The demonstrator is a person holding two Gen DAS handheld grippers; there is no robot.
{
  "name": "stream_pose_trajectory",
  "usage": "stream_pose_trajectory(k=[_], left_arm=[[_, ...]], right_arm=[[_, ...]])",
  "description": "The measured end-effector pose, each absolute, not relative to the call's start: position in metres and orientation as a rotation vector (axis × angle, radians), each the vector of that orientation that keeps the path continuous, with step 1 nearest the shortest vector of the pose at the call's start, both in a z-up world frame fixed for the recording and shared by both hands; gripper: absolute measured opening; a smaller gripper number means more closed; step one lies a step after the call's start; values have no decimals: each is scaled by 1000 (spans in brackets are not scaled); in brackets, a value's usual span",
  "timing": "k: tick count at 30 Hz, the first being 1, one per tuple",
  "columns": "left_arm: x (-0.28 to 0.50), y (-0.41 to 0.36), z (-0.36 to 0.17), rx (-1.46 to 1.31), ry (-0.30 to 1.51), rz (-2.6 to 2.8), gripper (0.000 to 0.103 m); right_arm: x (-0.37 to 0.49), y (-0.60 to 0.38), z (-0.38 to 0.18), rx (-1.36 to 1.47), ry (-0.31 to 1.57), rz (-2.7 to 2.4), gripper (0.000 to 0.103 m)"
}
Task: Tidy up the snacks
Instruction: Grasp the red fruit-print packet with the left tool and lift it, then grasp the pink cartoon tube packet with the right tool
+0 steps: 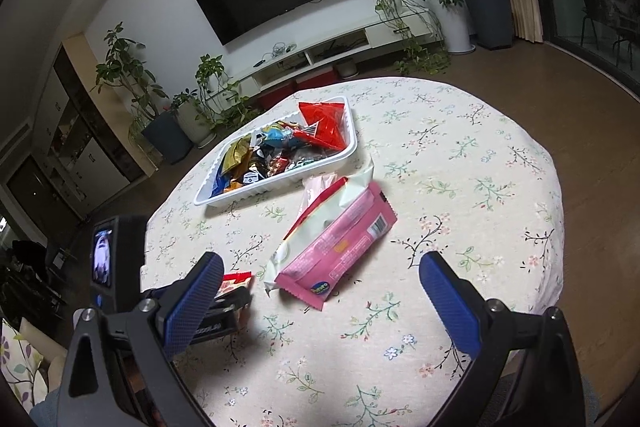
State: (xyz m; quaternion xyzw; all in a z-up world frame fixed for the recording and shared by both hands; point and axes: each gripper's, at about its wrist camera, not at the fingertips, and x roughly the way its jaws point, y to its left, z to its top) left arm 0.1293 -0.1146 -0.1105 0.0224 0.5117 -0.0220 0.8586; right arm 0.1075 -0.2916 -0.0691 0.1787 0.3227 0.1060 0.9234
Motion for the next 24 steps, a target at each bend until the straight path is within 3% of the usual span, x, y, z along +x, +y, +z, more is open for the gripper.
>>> stream_pose_trajectory(k=[4,8,11,13,17,24], left_arm=[[128,-111,-115,46,1081,-57,100],[124,-116,-110,93,1056,-113,77],[124,-119,-109,120,1054,-140,73],[124,-122,-108,136,1055,-176,64],[123,-130,-105,160,1059,-238,39],[116,-118,-102,109,1073,-286,31]], right_arm=[[107,-286,-71,362,677,226,100],[108,-282,-72,328,696,211,100],[110,-280,-74,323,713,203,100],[111,-278,-76,316,728,200,100],[113,-276,-80,314,752,197,100],[122,-280,-84,361,788,218,97]])
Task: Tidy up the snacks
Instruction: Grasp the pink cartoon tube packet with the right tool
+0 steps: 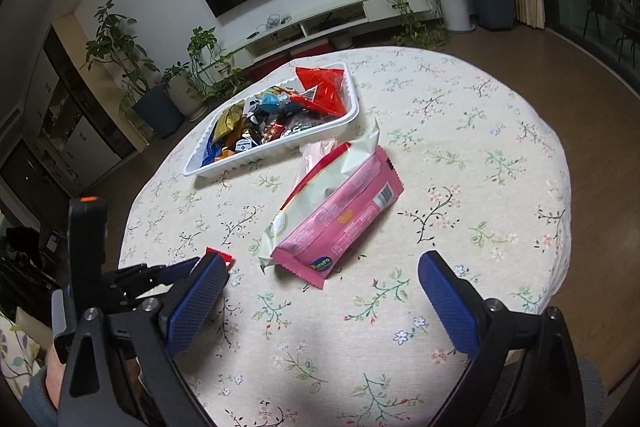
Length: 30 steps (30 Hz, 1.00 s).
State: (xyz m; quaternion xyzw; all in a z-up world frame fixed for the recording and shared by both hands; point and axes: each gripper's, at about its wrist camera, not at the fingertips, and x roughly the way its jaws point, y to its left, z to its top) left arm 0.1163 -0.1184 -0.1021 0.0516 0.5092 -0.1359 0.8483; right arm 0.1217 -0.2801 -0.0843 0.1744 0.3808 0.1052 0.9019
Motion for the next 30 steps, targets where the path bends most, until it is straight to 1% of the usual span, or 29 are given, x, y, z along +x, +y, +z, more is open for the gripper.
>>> stream_pose_trajectory(k=[4,6,8,13,14,21,25,28,30], left_arm=[[109,-107,-101,46,1068,-305,31],[103,-100,-100,20,1061,-311,30],[99,-94,-98,1,1053,-315,30],[96,-85,-95,-25,1042,-322,30],[96,-84,-95,-31,1042,-325,30],[94,-84,-95,-44,1034,-343,30],[95,-86,-96,-40,1034,-349,30],[95,-87,-96,-37,1035,-351,30],[95,-86,-97,-34,1038,-351,30]], right_arm=[[136,-283,-92,427,840,240,83],[145,-284,-99,466,868,254,79],[157,-287,-107,522,905,258,73],[178,-287,-114,526,950,218,66],[182,-285,-116,506,965,204,63],[179,-285,-110,363,968,164,62],[179,-287,-104,248,975,103,57],[185,-290,-109,301,1004,142,55],[189,-287,-117,313,1032,158,50]])
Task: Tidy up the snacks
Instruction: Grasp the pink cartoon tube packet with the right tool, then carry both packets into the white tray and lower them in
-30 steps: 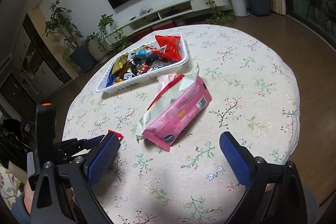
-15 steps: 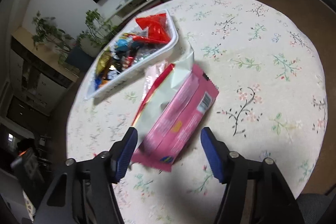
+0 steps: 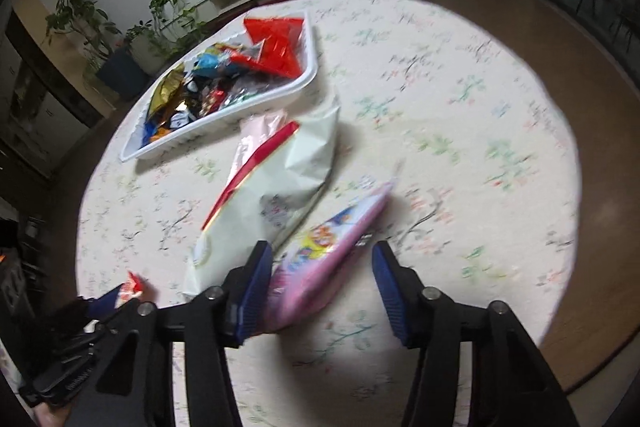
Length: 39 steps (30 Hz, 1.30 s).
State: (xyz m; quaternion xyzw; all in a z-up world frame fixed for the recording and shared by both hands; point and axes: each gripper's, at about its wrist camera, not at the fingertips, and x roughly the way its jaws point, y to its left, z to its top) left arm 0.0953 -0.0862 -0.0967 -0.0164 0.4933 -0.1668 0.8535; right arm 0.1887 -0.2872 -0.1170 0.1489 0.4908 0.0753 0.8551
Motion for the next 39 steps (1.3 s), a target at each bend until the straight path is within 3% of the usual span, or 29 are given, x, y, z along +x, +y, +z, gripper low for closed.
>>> stream_pose_trajectory(k=[5,7,25,39], left_arm=[[97,-84,-98,-33,1039,-348,30],[97,-85,-98,-31,1041,-350,30],[95,-71,-90,-97,1010,-363,30],[138,-20,-24,-216,867,-335,30]], right_arm=[[187,-292,-120,294,1034,141,28],[185,-295,-121,301,1038,143,25],[162,-310,-107,362,980,165,16],[171,-332,-31,402,800,229,15]])
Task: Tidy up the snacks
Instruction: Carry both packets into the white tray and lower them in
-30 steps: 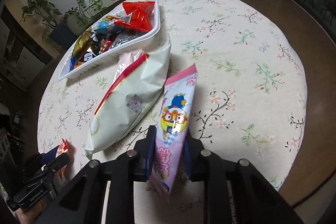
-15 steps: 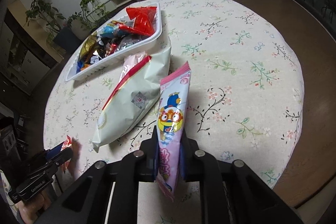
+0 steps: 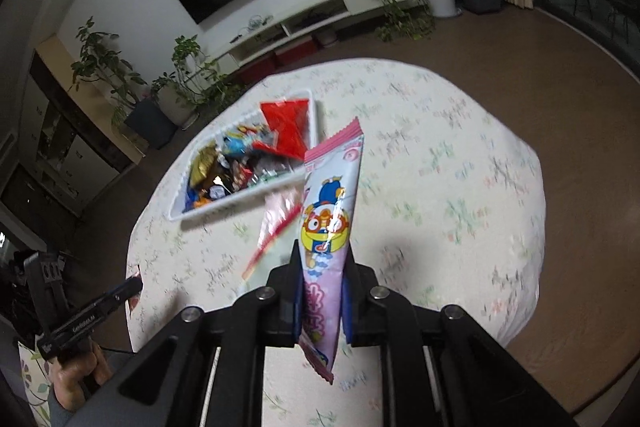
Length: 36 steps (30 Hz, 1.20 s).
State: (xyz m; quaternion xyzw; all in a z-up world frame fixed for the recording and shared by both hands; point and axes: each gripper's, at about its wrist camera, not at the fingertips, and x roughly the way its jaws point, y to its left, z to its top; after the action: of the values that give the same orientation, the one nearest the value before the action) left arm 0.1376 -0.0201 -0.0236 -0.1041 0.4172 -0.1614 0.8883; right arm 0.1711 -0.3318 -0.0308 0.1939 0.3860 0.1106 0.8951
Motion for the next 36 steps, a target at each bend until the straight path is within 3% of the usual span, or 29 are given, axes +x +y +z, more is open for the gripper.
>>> stream_pose_trajectory(k=[7,12,22,36], left_arm=[[212,-10,20,-197,780,-309,30],[272,-11,32,-179,763,-283,30],[342,-18,-16,-173,831,-279,30],[367,-27,-82,-103,882,-232,30]], right_arm=[[236,-273,28,278,743,376,15],[295,-226,32,232,783,441,15],[371,-167,-20,157,901,469,15],[392,-152,-72,111,972,435,15]])
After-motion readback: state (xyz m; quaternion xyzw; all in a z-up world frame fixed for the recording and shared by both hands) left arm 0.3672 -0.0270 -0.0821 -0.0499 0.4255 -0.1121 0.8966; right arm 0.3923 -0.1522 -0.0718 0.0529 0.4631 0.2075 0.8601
